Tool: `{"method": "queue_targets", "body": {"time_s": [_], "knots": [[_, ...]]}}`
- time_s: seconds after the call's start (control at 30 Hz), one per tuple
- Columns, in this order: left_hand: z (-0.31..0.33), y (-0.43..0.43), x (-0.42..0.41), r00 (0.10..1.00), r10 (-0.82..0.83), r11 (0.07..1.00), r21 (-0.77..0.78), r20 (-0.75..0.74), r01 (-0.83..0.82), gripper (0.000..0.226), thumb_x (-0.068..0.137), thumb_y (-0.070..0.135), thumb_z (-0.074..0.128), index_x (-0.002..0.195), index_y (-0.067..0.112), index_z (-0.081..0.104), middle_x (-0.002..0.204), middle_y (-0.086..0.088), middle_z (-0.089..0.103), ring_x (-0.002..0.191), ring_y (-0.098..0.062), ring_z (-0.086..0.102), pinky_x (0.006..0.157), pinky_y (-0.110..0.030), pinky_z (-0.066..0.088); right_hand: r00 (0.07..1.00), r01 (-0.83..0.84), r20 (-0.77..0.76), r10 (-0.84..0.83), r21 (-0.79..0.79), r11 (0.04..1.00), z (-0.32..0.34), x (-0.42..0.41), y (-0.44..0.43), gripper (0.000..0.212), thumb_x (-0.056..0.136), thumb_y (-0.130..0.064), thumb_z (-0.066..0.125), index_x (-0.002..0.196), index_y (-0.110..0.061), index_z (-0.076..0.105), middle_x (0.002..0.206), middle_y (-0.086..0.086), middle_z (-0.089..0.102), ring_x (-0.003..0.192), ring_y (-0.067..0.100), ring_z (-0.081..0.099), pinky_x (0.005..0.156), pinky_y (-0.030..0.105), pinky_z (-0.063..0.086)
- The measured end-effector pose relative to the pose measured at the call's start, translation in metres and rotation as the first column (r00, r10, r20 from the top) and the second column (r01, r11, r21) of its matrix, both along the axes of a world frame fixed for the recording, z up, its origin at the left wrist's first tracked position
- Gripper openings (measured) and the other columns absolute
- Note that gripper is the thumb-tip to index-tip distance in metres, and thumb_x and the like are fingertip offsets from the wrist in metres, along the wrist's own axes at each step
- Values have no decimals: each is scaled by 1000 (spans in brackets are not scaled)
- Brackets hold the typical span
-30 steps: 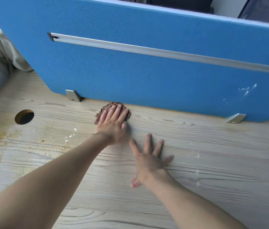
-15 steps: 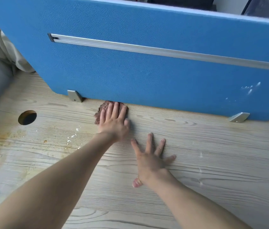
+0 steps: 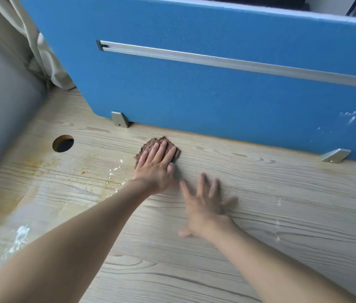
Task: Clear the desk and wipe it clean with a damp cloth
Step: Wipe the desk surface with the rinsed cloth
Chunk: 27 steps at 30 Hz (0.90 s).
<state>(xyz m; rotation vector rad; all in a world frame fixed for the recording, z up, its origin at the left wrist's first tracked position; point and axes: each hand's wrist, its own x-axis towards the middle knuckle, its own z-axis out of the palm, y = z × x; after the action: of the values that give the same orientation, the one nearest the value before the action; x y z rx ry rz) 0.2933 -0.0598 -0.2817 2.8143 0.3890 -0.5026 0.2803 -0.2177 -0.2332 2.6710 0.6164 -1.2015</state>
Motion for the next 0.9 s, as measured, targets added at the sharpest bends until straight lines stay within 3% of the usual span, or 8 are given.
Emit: {"method": "queue_targets", "body": {"time_s": [0.23,0.4,0.6,0.73,0.9], "knots": [[-4,8,-3,999,36,998,45,26,-37,58,102,41,15,156,43,-8,165,8,-16,151,-13,-16,121,-38,-12,999,46,-16,-47,-22,999,-11,-10,16,139,70,-40,89,152,-40,-23,154,20,-41,140,59,-26,95,88,18],[-3,2,-30,999,-33,999,17,4,33,57,104,41,12,156,40,-12,164,8,-21,150,-13,-19,122,-37,-12,998,54,-31,-55,-39,998,-7,-9,20,141,69,-40,90,151,-42,-24,152,19,-44,140,57,-28,96,87,18],[-1,15,-4,996,86,996,17,20,-87,58,103,39,17,157,38,-4,166,6,-15,151,-14,-16,122,-39,-10,998,53,-34,-55,-40,998,-9,-7,19,138,72,-38,89,152,-40,-23,153,18,-44,140,57,-28,97,87,18],[-1,-1,-31,998,55,998,8,-9,-55,59,103,43,13,156,37,-12,163,5,-23,150,-15,-22,122,-40,-13,998,53,-36,-54,-47,998,-8,-8,18,140,71,-39,89,151,-41,-25,152,18,-45,140,57,-29,97,87,18],[-4,13,-31,997,70,998,5,-7,-70,57,104,41,14,157,39,-8,165,8,-18,151,-12,-18,122,-37,-11,998,53,-38,-55,-45,998,-9,-7,19,139,72,-39,89,151,-42,-26,151,17,-46,140,57,-29,96,87,18]]}}
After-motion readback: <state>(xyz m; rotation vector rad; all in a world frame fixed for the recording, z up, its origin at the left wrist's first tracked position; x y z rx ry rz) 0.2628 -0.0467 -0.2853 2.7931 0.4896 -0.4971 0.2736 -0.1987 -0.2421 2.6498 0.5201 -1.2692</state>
